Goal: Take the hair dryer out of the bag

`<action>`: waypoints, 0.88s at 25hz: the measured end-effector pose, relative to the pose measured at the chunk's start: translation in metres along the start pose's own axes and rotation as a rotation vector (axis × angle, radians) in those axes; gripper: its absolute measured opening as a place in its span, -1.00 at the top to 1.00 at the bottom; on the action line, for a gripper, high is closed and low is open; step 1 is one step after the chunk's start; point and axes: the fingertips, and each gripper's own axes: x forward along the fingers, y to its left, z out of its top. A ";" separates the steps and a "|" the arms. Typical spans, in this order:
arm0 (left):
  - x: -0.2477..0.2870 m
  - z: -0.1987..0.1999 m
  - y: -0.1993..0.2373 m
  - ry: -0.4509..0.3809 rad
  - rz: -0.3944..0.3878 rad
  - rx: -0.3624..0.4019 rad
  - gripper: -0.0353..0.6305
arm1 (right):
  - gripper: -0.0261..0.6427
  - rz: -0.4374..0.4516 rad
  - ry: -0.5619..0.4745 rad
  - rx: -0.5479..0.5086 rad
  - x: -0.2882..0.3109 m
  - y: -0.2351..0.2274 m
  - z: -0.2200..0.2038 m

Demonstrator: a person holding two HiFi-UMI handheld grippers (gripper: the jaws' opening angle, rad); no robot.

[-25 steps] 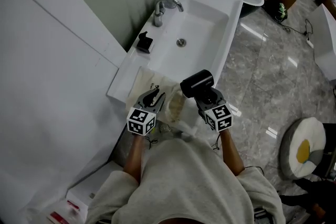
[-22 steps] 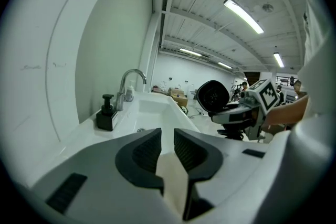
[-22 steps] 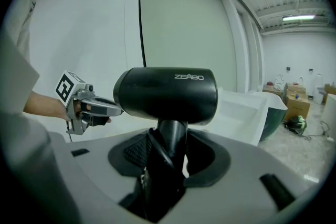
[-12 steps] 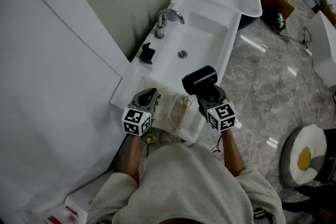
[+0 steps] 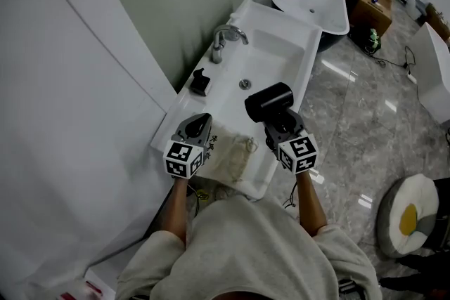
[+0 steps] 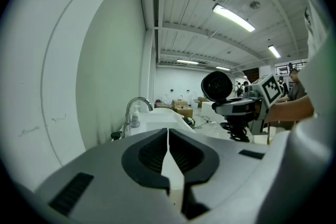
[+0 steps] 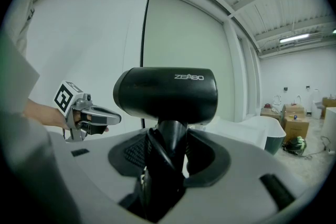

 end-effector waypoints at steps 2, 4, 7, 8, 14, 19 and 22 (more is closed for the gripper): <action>0.001 0.004 0.002 -0.005 0.004 0.003 0.85 | 0.41 -0.003 -0.013 -0.004 0.001 -0.001 0.006; 0.000 0.007 0.002 -0.011 0.009 0.004 0.85 | 0.41 -0.002 -0.020 -0.009 0.001 0.000 0.011; 0.000 0.009 0.002 -0.011 0.014 0.006 0.85 | 0.41 -0.002 -0.017 -0.013 -0.001 0.003 0.015; 0.001 0.009 0.002 -0.010 0.014 0.006 0.85 | 0.41 -0.005 -0.013 -0.011 -0.001 0.002 0.014; 0.004 0.006 0.007 -0.002 0.013 0.006 0.85 | 0.41 -0.016 -0.004 -0.004 0.002 0.000 0.007; 0.007 0.007 0.008 -0.008 0.009 0.009 0.85 | 0.41 -0.021 -0.004 -0.006 0.002 0.000 0.007; 0.008 0.007 0.008 -0.005 0.009 0.008 0.85 | 0.41 -0.025 -0.001 -0.002 0.002 -0.002 0.005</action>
